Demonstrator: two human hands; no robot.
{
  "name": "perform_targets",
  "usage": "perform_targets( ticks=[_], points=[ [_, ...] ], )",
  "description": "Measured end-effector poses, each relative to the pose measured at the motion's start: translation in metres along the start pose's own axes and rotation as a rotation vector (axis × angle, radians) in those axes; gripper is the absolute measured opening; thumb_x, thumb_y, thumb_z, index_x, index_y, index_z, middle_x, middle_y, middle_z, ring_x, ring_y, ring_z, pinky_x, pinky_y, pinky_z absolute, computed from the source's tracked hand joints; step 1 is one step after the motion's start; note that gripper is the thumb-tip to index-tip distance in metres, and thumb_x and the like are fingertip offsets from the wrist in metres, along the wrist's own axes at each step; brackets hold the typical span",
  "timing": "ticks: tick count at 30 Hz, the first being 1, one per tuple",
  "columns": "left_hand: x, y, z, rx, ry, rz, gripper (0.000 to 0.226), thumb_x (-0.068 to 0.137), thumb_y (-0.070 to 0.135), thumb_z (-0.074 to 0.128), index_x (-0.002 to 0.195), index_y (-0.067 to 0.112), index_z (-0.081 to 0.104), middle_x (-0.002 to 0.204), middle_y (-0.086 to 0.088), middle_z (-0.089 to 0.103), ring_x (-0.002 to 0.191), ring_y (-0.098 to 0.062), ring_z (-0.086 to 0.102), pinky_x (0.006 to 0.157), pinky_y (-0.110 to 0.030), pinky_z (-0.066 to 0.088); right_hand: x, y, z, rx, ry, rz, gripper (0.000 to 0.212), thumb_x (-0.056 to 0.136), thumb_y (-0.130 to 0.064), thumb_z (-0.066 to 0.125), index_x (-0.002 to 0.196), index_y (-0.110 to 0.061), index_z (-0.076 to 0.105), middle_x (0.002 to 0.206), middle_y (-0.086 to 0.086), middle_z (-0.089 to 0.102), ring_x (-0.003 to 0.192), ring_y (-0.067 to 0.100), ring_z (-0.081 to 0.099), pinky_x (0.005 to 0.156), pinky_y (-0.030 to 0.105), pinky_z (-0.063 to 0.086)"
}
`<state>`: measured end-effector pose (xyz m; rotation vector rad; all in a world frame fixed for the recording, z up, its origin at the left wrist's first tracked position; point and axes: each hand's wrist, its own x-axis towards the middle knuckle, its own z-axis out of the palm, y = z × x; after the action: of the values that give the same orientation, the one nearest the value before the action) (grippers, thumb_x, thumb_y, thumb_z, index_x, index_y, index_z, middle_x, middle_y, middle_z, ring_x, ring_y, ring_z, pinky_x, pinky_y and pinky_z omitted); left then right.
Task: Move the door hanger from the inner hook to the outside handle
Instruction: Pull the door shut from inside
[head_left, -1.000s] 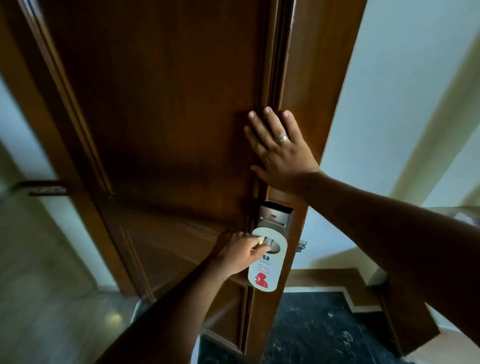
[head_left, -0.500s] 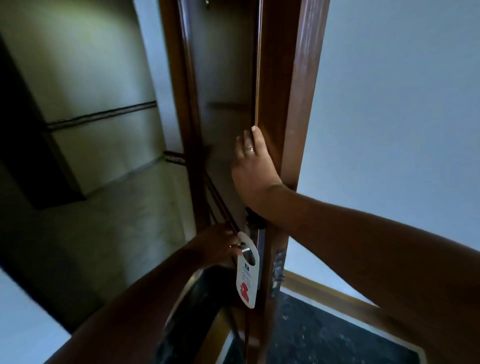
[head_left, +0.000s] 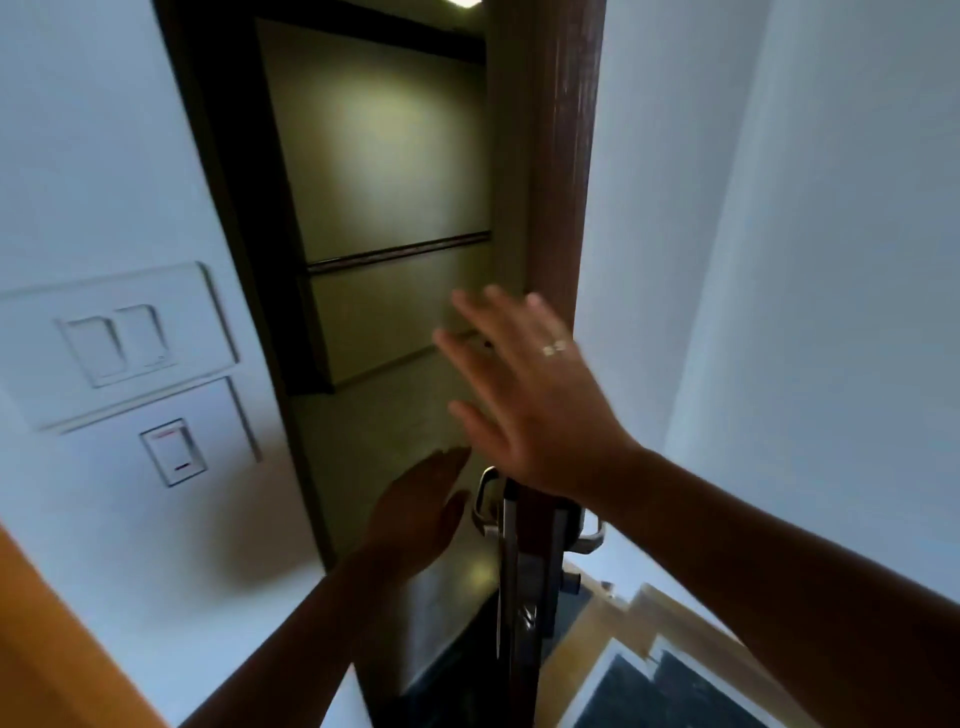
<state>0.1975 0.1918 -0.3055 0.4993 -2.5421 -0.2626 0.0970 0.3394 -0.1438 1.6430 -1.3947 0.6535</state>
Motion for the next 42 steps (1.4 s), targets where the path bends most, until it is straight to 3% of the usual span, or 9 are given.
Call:
perform_targets(
  ticks=[3,7,13,18,21,25,29,35,42],
  points=[
    [-0.008,0.003,-0.043,-0.106,0.291,-0.079,0.056,0.098,0.028,0.054,0.147,0.007,0.038,0.148,-0.015,0.049,0.134,-0.027,0.048,0.11,-0.034,0.034,-0.004,0.007,0.013,0.077,0.111,0.137,0.059,0.093,-0.044,0.047,0.143,-0.015,0.037,0.153,0.017,0.034,0.144,0.031,0.026,0.118,0.05,0.015],
    [0.003,0.023,-0.097,-0.107,0.494,-0.143,0.064,0.1,0.043,0.042,0.152,0.013,0.022,0.156,-0.013,0.037,0.143,-0.02,0.032,0.112,-0.034,0.027,-0.01,0.02,0.053,0.115,-0.014,0.276,0.063,0.095,-0.051,0.038,0.146,-0.016,0.029,0.158,0.016,0.028,0.147,0.034,0.02,0.118,0.054,0.016],
    [0.044,0.033,-0.148,0.299,0.702,-0.087,0.073,0.097,0.039,0.044,0.155,0.012,0.008,0.163,-0.014,0.018,0.151,-0.021,0.005,0.122,-0.039,0.013,-0.009,0.043,0.137,0.156,-0.278,0.301,0.074,0.094,-0.057,0.037,0.153,-0.015,0.018,0.163,0.015,0.011,0.151,0.033,0.005,0.121,0.051,0.011],
    [0.102,0.014,-0.162,0.786,0.642,-0.156,0.072,0.097,0.039,0.045,0.154,0.007,0.013,0.162,-0.021,0.017,0.15,-0.036,0.011,0.121,-0.045,0.007,0.001,0.049,0.198,0.289,-0.349,0.209,0.076,0.093,-0.055,0.039,0.152,-0.011,0.022,0.16,0.021,0.021,0.148,0.04,0.018,0.119,0.053,0.017],
    [0.138,-0.007,-0.163,0.908,0.615,-0.263,0.074,0.096,0.042,0.046,0.155,0.011,0.013,0.163,-0.022,0.014,0.15,-0.038,0.01,0.121,-0.048,0.007,-0.011,0.046,0.229,0.43,-0.373,0.144,0.078,0.09,-0.048,0.049,0.151,-0.009,0.022,0.158,0.023,0.023,0.146,0.041,0.021,0.116,0.053,0.019],
    [0.166,-0.041,-0.166,1.03,0.56,-0.396,0.078,0.095,0.054,0.043,0.156,0.019,0.009,0.164,-0.023,0.008,0.151,-0.04,0.006,0.121,-0.055,0.007,-0.049,0.03,0.268,0.56,-0.497,0.125,0.078,0.092,-0.054,0.04,0.152,-0.012,0.015,0.161,0.017,0.018,0.149,0.036,0.015,0.119,0.048,0.021],
    [0.175,-0.068,-0.167,1.13,0.521,-0.454,0.081,0.094,0.063,0.039,0.157,0.023,0.008,0.163,-0.024,0.009,0.15,-0.043,0.006,0.12,-0.056,0.004,-0.069,0.012,0.303,0.582,-0.607,0.078,0.07,0.093,-0.055,0.041,0.148,-0.012,0.031,0.16,0.015,0.022,0.144,0.034,0.029,0.114,0.044,0.03],
    [0.187,-0.1,-0.171,1.132,0.513,-0.504,0.086,0.09,0.071,0.038,0.156,0.022,0.011,0.162,-0.026,0.01,0.149,-0.045,0.007,0.118,-0.056,0.002,-0.064,-0.011,0.337,0.618,-0.609,0.004,0.053,0.098,-0.048,0.024,0.106,-0.013,0.062,0.117,0.01,0.063,0.107,0.027,0.058,0.092,0.038,0.044],
    [0.202,-0.141,-0.164,1.131,0.625,-0.537,0.095,0.084,0.082,0.036,0.154,0.019,0.025,0.16,-0.025,0.022,0.148,-0.046,0.016,0.117,-0.06,0.009,-0.053,-0.026,0.376,0.705,-0.603,0.069,0.05,0.094,-0.051,0.022,0.088,-0.017,0.058,0.085,0.001,0.065,0.078,0.021,0.061,0.073,0.035,0.044]
  ],
)
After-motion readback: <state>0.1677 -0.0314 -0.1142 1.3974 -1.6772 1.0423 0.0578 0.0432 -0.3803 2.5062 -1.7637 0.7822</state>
